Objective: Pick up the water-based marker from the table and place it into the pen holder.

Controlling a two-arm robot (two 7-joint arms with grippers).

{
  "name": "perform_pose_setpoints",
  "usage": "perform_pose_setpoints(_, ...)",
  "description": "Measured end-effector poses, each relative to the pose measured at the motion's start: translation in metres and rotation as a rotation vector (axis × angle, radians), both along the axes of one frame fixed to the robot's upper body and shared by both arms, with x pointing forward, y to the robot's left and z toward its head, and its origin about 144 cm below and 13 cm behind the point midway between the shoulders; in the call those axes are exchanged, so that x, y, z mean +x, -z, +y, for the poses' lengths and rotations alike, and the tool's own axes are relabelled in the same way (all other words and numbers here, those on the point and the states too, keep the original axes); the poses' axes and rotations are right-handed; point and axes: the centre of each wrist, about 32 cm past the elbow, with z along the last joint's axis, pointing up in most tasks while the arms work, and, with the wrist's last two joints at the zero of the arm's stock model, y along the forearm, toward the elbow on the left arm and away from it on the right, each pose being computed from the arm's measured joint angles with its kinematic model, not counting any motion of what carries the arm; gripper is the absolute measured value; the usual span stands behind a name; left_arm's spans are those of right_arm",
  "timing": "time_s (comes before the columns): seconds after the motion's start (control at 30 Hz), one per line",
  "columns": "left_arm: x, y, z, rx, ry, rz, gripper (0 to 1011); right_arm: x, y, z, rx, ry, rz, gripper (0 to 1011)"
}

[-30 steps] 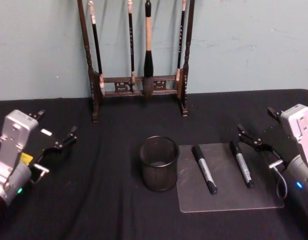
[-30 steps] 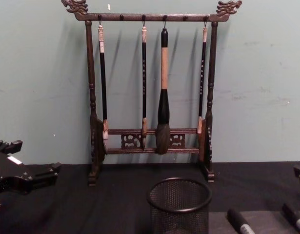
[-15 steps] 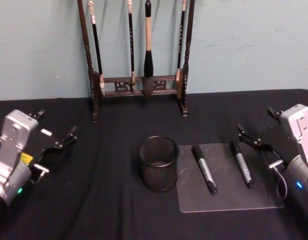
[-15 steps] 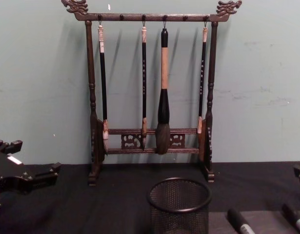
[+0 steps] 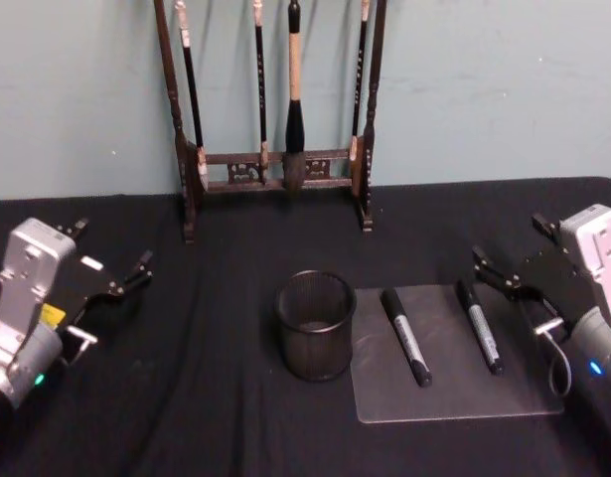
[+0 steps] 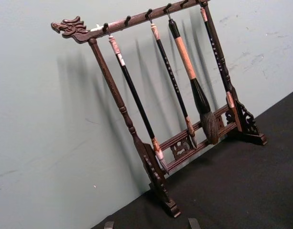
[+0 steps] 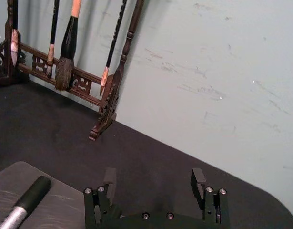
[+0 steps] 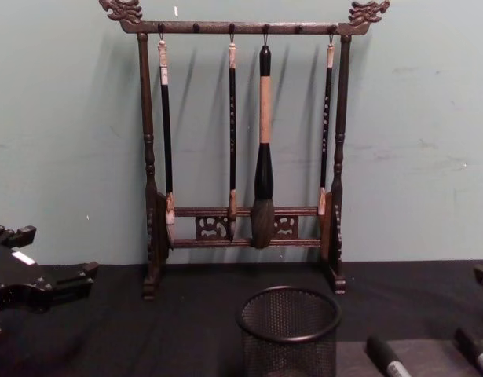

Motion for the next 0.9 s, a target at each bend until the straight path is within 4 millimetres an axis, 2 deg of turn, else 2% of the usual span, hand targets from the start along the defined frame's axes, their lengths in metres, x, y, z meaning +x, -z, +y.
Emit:
perform_pose_setpoints(0.27,0.0,0.0,0.0,0.0,0.0,0.0,1009,-0.007,-0.015,-0.001,0.083,-0.015,0.07,1003)
perform_pose_setpoints(0.5,0.0,0.0,0.0,0.0,0.0,0.0,1009,-0.008,-0.019,-0.001,0.119,-0.016,0.142,1003)
perform_pose_setpoints(0.9,0.0,0.0,0.0,0.0,0.0,0.0,1009,0.001,-0.011,-0.001,0.141,-0.019,0.279,1002)
